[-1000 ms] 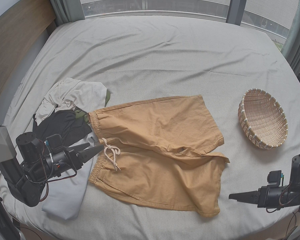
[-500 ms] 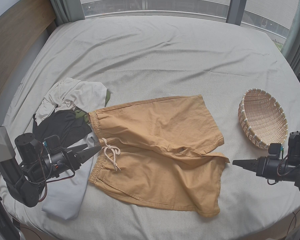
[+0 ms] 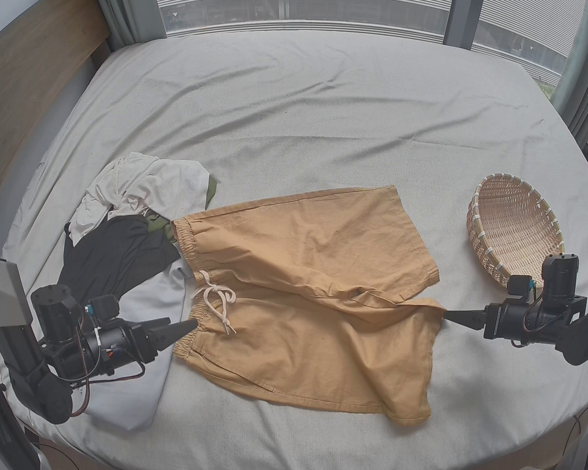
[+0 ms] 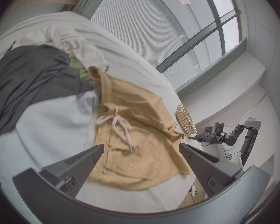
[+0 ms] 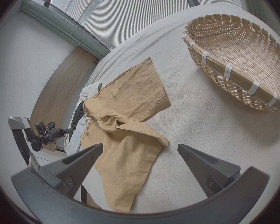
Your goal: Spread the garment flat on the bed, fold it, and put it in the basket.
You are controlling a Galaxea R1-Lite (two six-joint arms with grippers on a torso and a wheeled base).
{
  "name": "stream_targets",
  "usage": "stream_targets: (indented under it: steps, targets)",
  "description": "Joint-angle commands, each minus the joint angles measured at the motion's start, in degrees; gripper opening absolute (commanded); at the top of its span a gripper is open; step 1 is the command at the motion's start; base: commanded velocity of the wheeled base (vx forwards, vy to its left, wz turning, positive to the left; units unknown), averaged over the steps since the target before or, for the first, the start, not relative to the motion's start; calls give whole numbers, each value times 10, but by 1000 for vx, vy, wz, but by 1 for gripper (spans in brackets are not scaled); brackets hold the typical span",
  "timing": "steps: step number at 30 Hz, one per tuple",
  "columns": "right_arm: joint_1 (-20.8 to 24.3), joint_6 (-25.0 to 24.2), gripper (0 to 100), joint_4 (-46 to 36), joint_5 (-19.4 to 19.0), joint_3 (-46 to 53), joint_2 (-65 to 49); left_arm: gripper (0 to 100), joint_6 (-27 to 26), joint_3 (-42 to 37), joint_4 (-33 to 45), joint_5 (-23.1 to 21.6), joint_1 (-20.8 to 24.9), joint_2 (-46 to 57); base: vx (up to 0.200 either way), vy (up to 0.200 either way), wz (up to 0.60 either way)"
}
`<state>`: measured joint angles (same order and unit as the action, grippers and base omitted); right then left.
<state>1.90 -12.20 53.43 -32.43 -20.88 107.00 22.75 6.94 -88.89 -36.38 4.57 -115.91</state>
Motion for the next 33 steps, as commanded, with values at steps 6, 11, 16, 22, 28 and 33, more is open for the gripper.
stream_targets:
  steps: [6,11,16,22,28,33]
  targets:
    - [6,2,100,34,5,37,3,100,1,-33,0,38,-11,-78,0,0,0]
    - [9,2,100,40,7,43,-1,100,1,-15,-1,42,-6,-120,0,0,0]
    - [10,2,100,40,11,45,-13,100,5,5,-1,61,-6,-137,0,0,0]
    - [10,2,100,40,12,53,-22,100,6,44,-1,62,-2,-156,0,0,0]
    - [11,3,100,40,12,69,-35,0,19,68,-1,67,8,-160,0,0,0]
    - [29,9,100,39,12,110,-30,0,19,77,-1,67,12,-166,0,0,0]
